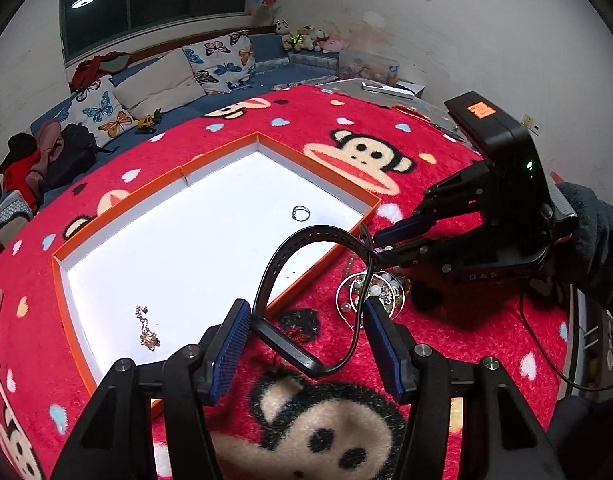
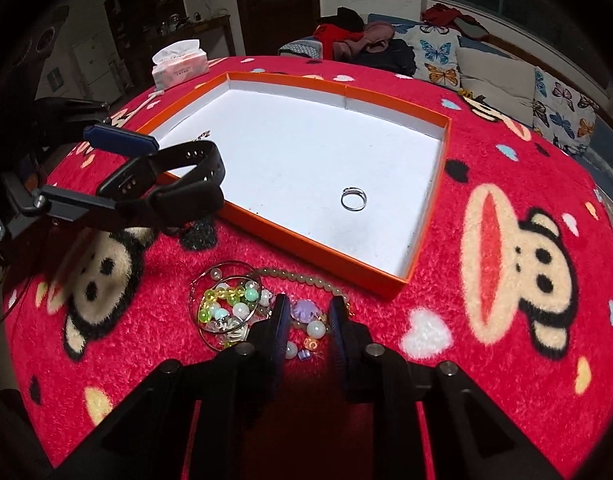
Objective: Organize jewelry
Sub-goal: 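Lift the watch band with the left tool while the right tool grasps the beaded bracelet, then carry watch band and bracelet into the orange box and open both tools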
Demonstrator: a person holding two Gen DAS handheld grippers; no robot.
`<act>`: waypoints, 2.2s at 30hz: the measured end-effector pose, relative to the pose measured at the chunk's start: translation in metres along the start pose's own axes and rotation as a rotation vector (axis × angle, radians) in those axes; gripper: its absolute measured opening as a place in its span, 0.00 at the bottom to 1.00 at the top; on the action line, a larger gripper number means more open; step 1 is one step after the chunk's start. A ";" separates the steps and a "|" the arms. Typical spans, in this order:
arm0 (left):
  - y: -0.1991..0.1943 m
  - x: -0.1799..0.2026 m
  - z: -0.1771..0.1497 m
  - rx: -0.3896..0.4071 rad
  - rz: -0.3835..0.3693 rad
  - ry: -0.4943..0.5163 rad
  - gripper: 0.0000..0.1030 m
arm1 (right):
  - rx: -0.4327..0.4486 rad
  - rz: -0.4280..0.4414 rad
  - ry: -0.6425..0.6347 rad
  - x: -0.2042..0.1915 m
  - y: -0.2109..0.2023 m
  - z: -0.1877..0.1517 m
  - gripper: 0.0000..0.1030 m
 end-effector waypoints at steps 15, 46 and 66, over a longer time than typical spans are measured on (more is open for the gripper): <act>-0.008 -0.005 0.006 0.027 0.027 -0.032 0.60 | 0.054 -0.041 -0.019 -0.011 -0.020 0.002 0.18; -0.015 -0.093 0.026 0.044 0.173 -0.215 0.60 | 0.294 -0.043 -0.066 -0.031 -0.106 0.069 0.18; 0.049 -0.135 0.030 -0.061 0.210 -0.306 0.60 | 0.284 -0.038 0.046 0.014 -0.049 0.120 0.18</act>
Point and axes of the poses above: each gripper's, at about its wrist camera, not at the fingertips, and y roughly the way its jaws point, x to its right, z to its top, the point moved 5 cm from there along y, roughly the way its jaws point, and after that the axes turned 2 degrees about y, right-handed, at the moved point
